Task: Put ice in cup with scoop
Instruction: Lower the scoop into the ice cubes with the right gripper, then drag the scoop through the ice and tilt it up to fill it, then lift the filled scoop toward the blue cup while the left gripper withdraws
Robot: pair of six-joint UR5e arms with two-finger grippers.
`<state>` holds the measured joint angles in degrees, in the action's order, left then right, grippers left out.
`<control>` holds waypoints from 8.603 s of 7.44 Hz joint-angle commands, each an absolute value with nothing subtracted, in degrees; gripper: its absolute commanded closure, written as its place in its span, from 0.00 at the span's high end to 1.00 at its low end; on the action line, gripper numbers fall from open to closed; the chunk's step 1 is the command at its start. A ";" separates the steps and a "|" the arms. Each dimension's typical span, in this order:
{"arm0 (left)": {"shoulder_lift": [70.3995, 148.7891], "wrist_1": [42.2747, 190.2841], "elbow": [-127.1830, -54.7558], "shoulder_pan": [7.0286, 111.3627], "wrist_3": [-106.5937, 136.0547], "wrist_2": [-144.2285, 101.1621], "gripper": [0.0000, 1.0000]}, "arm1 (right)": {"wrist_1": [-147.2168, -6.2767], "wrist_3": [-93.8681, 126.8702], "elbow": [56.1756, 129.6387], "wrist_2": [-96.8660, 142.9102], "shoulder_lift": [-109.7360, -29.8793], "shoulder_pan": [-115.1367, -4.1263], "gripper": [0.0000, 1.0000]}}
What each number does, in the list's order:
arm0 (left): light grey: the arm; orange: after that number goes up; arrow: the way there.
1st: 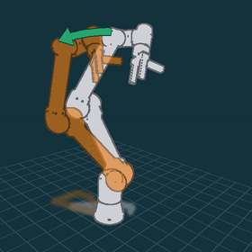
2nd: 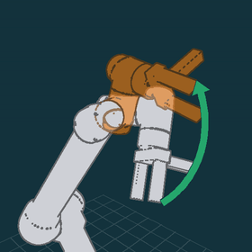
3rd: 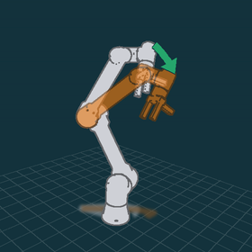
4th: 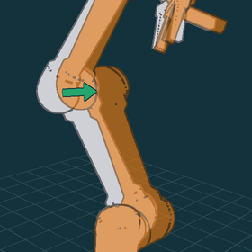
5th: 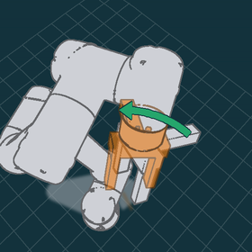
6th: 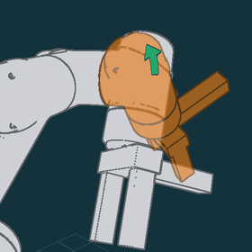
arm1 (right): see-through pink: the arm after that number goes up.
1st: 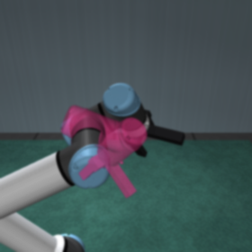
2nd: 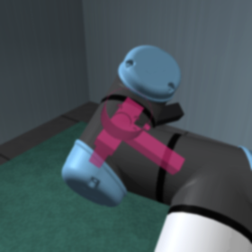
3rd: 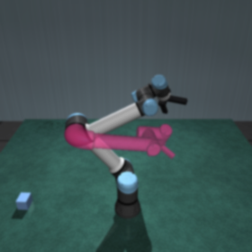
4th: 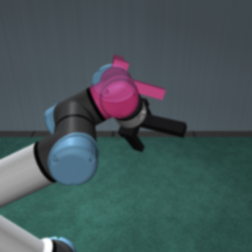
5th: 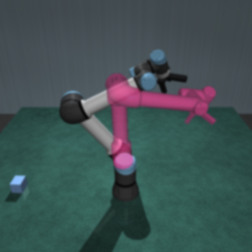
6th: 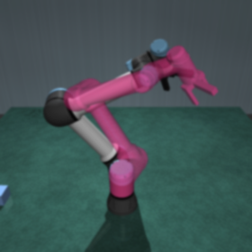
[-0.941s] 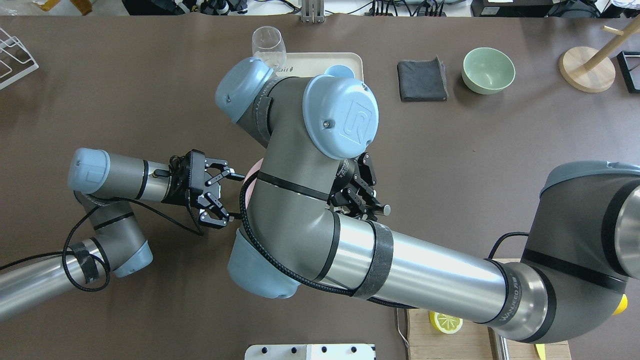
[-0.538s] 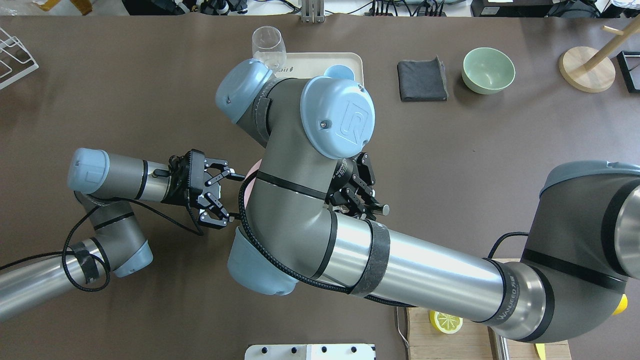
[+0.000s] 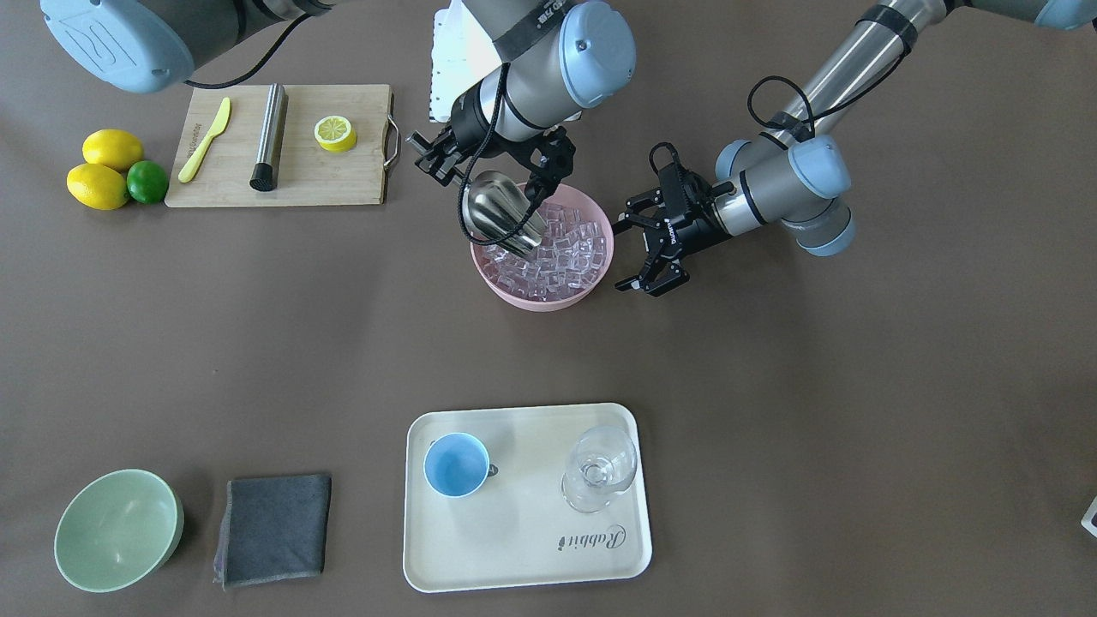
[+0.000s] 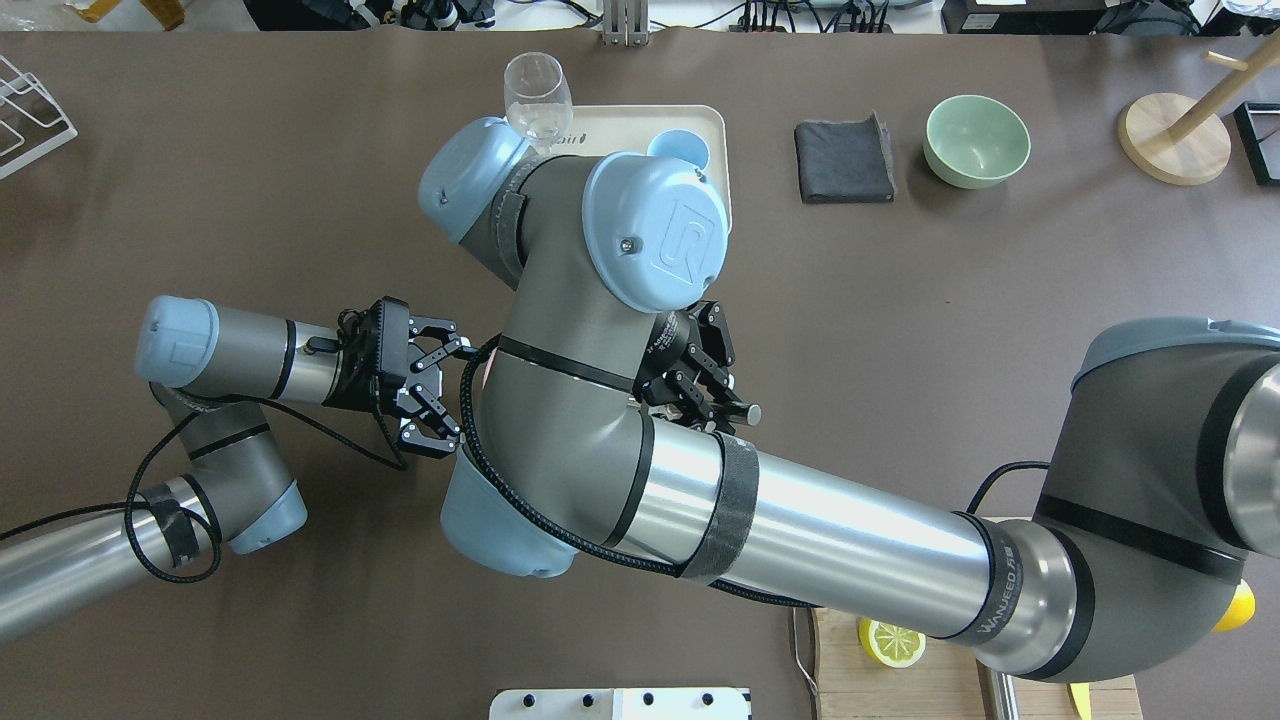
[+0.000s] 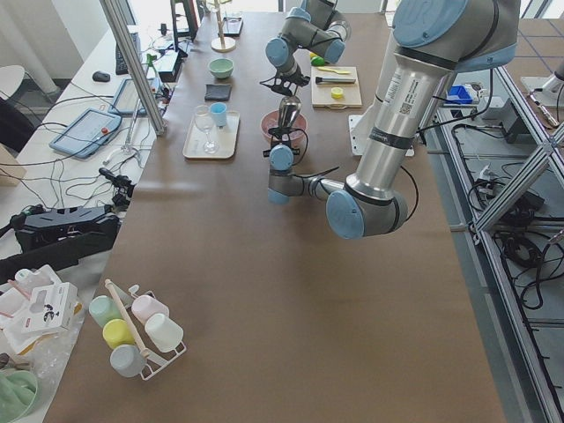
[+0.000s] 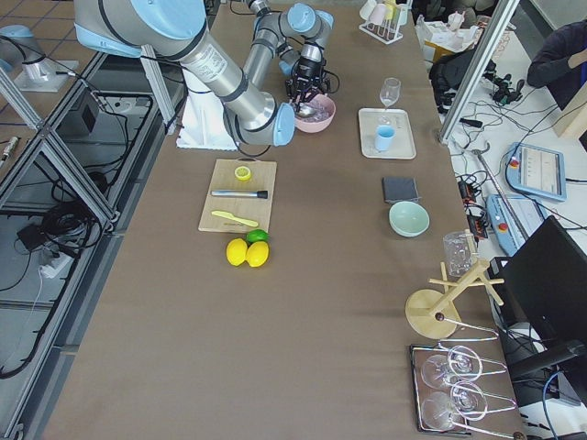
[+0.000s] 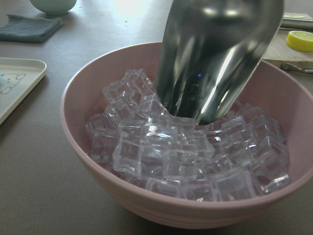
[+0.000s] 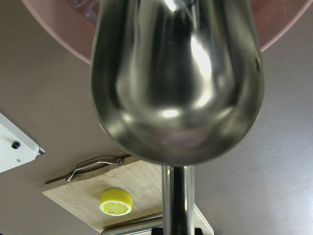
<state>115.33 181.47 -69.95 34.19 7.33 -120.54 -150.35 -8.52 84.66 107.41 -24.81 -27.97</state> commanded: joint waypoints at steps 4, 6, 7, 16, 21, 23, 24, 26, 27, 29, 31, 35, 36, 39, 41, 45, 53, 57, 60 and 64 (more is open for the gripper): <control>115.40 182.20 -69.96 34.19 8.26 -120.67 0.98 | -144.94 -6.24 79.45 107.49 -23.11 -27.95 0.00; 115.31 182.64 -69.96 34.19 8.26 -120.67 0.98 | -143.88 -5.89 79.36 108.10 -23.29 -27.95 0.00; 115.31 182.64 -69.96 34.19 8.26 -120.67 0.98 | -142.92 -5.71 79.28 108.37 -23.20 -27.95 0.00; 115.23 182.64 -69.96 34.19 8.35 -120.76 0.98 | -131.75 -5.19 85.69 109.34 -29.53 -27.86 0.00; 115.14 182.64 -69.96 34.36 8.26 -120.94 0.98 | -124.19 -4.83 89.80 109.60 -33.74 -27.77 0.00; 115.22 182.72 -69.96 34.36 8.26 -121.02 0.98 | -122.36 -4.83 91.75 109.60 -35.76 -27.77 0.00; 115.14 182.90 -69.96 34.37 8.26 -121.03 0.98 | -121.65 -4.83 92.80 109.51 -36.64 -27.77 0.00; 114.96 182.90 -69.96 35.06 8.26 -122.25 0.98 | -118.93 -4.75 94.73 109.51 -38.40 -27.69 0.00; 114.87 182.99 -69.96 35.16 8.26 -122.26 0.98 | -117.61 -4.75 94.92 109.42 -38.93 -27.77 0.00; 114.87 182.99 -69.96 35.16 8.26 -122.78 0.98 | -115.06 -4.75 95.01 109.42 -39.90 -27.69 0.00; 114.87 182.99 -69.96 35.16 8.35 -122.87 0.98 | -110.50 -4.75 95.88 109.51 -41.91 -27.69 0.00; 114.87 182.90 -69.96 35.77 8.35 -123.57 0.98 | -105.39 -4.75 100.28 109.60 -45.96 -27.69 0.00; 114.87 182.90 -69.96 35.86 8.35 -124.01 0.98 | -103.90 -4.75 100.46 109.60 -46.49 -27.77 0.00; 114.96 182.73 -69.87 36.04 8.61 -124.36 0.98 | -100.46 -4.75 102.90 110.48 -48.42 -27.77 0.00; 114.96 182.64 -69.96 36.47 9.05 -124.80 0.98 | -96.28 -4.66 105.20 110.48 -49.39 -27.77 0.00; 115.05 182.20 -69.87 37.44 9.05 -126.91 0.98 | -85.10 -0.22 105.03 110.48 -52.55 -27.77 0.00; 114.52 181.76 -69.96 40.87 8.79 -130.51 0.98 | -80.86 12.03 106.08 112.85 -55.28 -28.39 0.00; 114.26 175.72 -71.97 45.25 8.61 -134.64 0.98 | -89.45 16.70 106.26 118.39 -55.02 -34.26 0.00; 108.23 163.97 -82.13 47.80 8.53 -134.74 0.98 | -94.99 16.70 106.17 119.79 -55.02 -38.75 0.00; 99.60 142.52 -95.43 51.14 8.44 -134.74 0.98 | -101.41 16.61 106.08 123.22 -54.76 -43.50 0.00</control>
